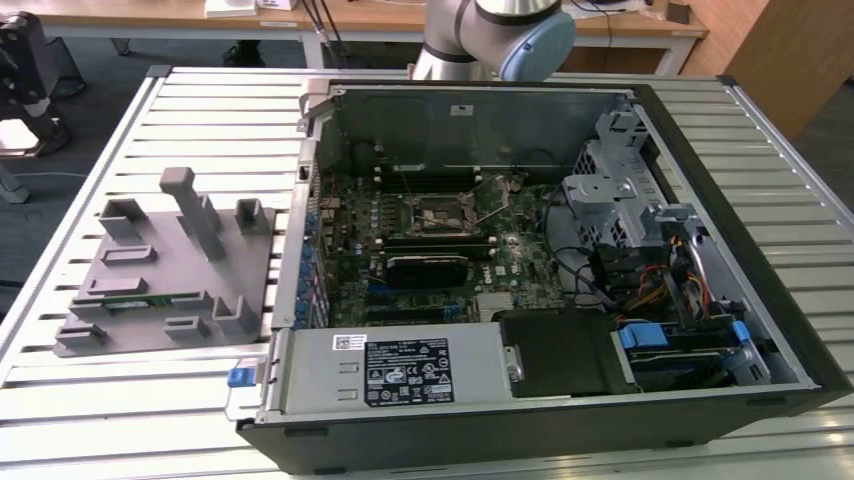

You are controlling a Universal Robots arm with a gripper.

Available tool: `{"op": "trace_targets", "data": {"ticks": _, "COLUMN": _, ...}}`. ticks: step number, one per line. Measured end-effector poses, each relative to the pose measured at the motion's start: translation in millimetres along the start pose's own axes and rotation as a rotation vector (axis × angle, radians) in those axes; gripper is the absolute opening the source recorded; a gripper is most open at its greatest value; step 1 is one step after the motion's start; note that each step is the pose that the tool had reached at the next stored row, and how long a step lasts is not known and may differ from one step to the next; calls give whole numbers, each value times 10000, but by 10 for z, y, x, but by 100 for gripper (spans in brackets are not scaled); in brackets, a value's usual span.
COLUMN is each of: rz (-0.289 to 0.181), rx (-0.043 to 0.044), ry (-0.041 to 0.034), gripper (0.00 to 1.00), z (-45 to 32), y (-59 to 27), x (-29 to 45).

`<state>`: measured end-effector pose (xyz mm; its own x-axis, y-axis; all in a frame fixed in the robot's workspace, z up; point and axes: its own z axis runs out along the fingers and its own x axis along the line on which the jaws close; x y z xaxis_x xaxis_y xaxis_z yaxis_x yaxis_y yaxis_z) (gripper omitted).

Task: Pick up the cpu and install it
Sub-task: 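Pick up the cpu and move it towards the insertion slot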

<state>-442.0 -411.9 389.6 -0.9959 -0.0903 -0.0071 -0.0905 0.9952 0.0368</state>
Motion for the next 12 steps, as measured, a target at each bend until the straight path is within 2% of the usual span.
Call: {"op": "trace_targets", "data": {"ticks": 12, "rz": 2, "rx": -29, "ry": 44, "gripper": 53, "z": 1, "y": -15, "x": -165}}
